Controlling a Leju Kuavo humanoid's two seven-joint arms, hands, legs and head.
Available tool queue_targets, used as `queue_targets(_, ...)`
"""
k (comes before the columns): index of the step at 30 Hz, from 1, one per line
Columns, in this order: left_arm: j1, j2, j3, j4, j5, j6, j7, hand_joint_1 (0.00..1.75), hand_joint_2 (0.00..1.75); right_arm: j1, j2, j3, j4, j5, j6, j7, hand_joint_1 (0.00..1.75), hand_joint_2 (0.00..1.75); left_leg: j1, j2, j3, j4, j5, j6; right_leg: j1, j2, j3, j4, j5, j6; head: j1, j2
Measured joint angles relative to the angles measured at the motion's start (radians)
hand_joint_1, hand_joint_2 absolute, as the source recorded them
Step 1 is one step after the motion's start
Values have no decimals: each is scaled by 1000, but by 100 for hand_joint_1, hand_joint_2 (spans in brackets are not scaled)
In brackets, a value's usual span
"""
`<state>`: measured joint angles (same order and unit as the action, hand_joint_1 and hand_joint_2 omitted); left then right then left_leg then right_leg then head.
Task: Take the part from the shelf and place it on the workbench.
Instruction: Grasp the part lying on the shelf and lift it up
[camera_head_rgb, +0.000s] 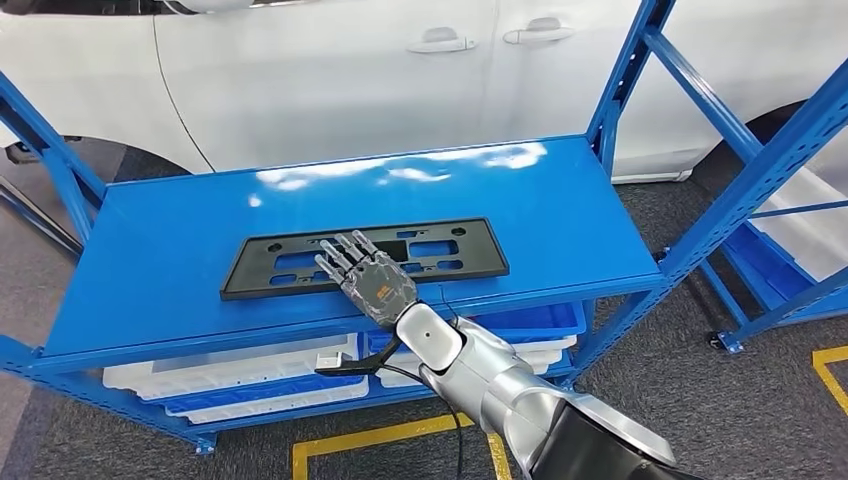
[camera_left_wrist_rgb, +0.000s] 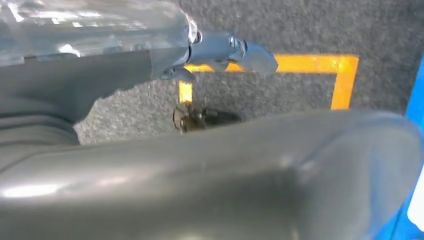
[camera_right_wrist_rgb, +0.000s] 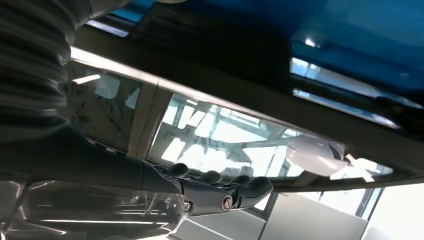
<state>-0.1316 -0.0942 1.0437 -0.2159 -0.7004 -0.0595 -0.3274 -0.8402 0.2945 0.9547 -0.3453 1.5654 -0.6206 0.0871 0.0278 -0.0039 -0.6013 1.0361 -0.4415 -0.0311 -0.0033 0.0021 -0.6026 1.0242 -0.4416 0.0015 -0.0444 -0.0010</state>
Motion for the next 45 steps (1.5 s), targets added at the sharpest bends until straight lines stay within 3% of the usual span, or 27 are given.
queue_targets(4, 0, 0, 0, 0, -1, 0, 0, 0, 0, -2, 0, 13, 3, 0, 0, 17, 0, 175, -3, -2, -1, -6, 3, 33, -3, -1, -10, 17, -13, 19, 0, 0)
queue_targets(6, -2, 0, 0, 0, -1, 0, 0, 0, 0, -3, 0, 16, 4, 0, 0, 19, 0, 175, -3, -1, 0, -9, 5, 42, -7, -1, -51, 107, -65, 27, 0, 0)
queue_targets(8, -3, 1, 0, 0, -1, 0, -1, 0, 0, -2, -1, 19, 8, 0, 0, 20, 0, 175, -5, -1, -1, -9, 4, 47, -8, -1, -113, 236, -118, 30, 0, 0)
queue_targets(9, -3, 1, 0, 0, -1, 0, 0, 0, 0, -1, -1, 21, 10, 0, 2, 21, 0, 175, -6, -1, -1, -9, 4, 47, -8, -1, -133, 273, -125, 30, 0, 0)
queue_targets(10, -3, 1, 0, 0, -1, 0, 0, 0, 0, 0, -2, 23, 12, 0, 5, 23, 0, 175, -7, -1, 0, -9, 4, 48, -8, -1, -136, 276, -113, 28, 0, 0)
queue_targets(11, -3, 1, 0, 0, -2, 0, 0, 0, 0, 0, -2, 24, 14, 0, 10, 27, 0, 175, -8, -2, 0, -9, 4, 48, -7, -1, -121, 239, -84, 24, 0, 0)
queue_targets(13, -4, 0, -1, 0, -3, 0, 1, 0, 0, -4, -2, 24, 17, 0, 23, 38, 0, 175, -10, -3, 2, -9, 3, 46, -3, -1, -58, 105, -18, 10, 0, 0)
queue_targets(15, -5, 0, -1, 0, -5, 0, 2, 0, 0, -10, -2, 25, 20, 0, 38, 49, 0, 175, -11, -4, 1, -8, 2, 39, 5, -1, -17, 15, 8, 1, 0, 0)
queue_targets(18, -5, 0, -1, 0, -6, 0, 5, 0, 0, -13, -2, 25, 26, -3, 53, 62, 0, 175, -9, -3, 4, -15, 2, 21, 7, 0, -8, -7, 10, -8, 0, 0)
queue_targets(20, -6, 1, -1, 0, -6, 0, 6, 0, 0, -16, -3, 25, 29, -4, 59, 68, 0, 175, -9, -2, -6, 12, -20, 11, 0, -1, 2, -24, 17, -17, 0, 0)
queue_targets(23, -4, 2, -2, 0, -8, 0, 9, 0, 0, -16, -4, 24, 35, -6, 65, 76, 0, 175, -6, -1, -84, 180, -101, -1, -1, -3, 8, -30, 18, -25, 0, 0)
queue_targets(24, -2, 2, -2, 0, -8, 0, 10, 0, 0, -14, -4, 23, 38, -7, 66, 78, 0, 175, -5, -1, -108, 227, -113, -4, 0, -3, 8, -29, 18, -26, 0, 0)
queue_targets(25, -1, 3, -2, 0, -9, 0, 12, 0, 0, -13, -5, 22, 40, -8, 65, 80, 0, 175, -5, -1, -117, 243, -107, -7, 0, -2, 9, -28, 17, -26, 0, 0)
queue_targets(26, 0, 4, -2, 0, -10, 0, 12, 0, 0, -13, -6, 21, 42, -9, 65, 82, 0, 175, -4, -1, -107, 219, -83, -8, 0, -1, 9, -26, 15, -25, 0, 0)
queue_targets(28, -1, 6, -3, 0, -12, 0, 13, 0, 0, -14, -7, 18, 44, -11, 65, 85, 0, 175, -3, 0, -50, 99, -19, -7, -1, 0, 9, -18, 9, -19, 0, 0)
queue_targets(30, -3, 7, -5, 0, -13, 0, 13, 0, 0, -16, -7, 16, 45, -12, 64, 86, 0, 175, -5, 0, -7, 8, 7, 4, 3, 2, 5, -7, 3, -9, 0, 0)
queue_targets(31, -4, 7, -6, 0, -13, 0, 13, 0, 0, -17, -8, 14, 45, -13, 64, 86, 0, 175, -7, -1, -1, -5, 5, 10, 5, 2, 2, -4, 2, -5, 0, 0)
queue_targets(33, -4, 7, -6, 0, -14, 0, 14, 0, 0, -17, -8, 13, 45, -13, 63, 87, 0, 175, -8, -2, -2, -6, 4, 16, 6, 3, 0, -3, 3, -1, 0, 0)
queue_targets(37, -3, 7, -7, 0, -14, 0, 14, 0, 0, -17, -8, 13, 45, -14, 63, 87, 0, 175, -8, -2, -2, -6, 4, 18, 6, 3, 1, -4, 3, 0, 0, 0)
queue_targets(39, -3, 7, -8, 0, -14, 0, 14, 0, 0, -18, -9, 11, 45, -16, 63, 86, 0, 175, -7, -2, -2, -8, 6, 26, 5, 2, -1, 1, -2, 7, 0, 0)
queue_targets(41, -5, 7, -12, 0, -14, 0, 14, 0, 0, -17, -10, 3, 48, -32, 85, 81, 0, 175, -6, -1, -2, -12, 10, 39, 0, 2, -72, 156, -75, 20, 0, 0)
queue_targets(43, -6, 8, -15, 0, -13, 0, 15, 0, 0, -17, -10, -12, 50, -64, 127, 76, 0, 175, -5, 0, -2, -14, 12, 46, -3, 1, -123, 267, -112, 26, 0, 0)
queue_targets(45, -5, 8, -16, 0, -11, 0, 14, 0, 0, -23, -7, -37, 50, -101, 169, 81, 0, 175, -5, -1, 2, -14, 12, 45, -2, 1, -58, 141, -45, 17, 0, 0)
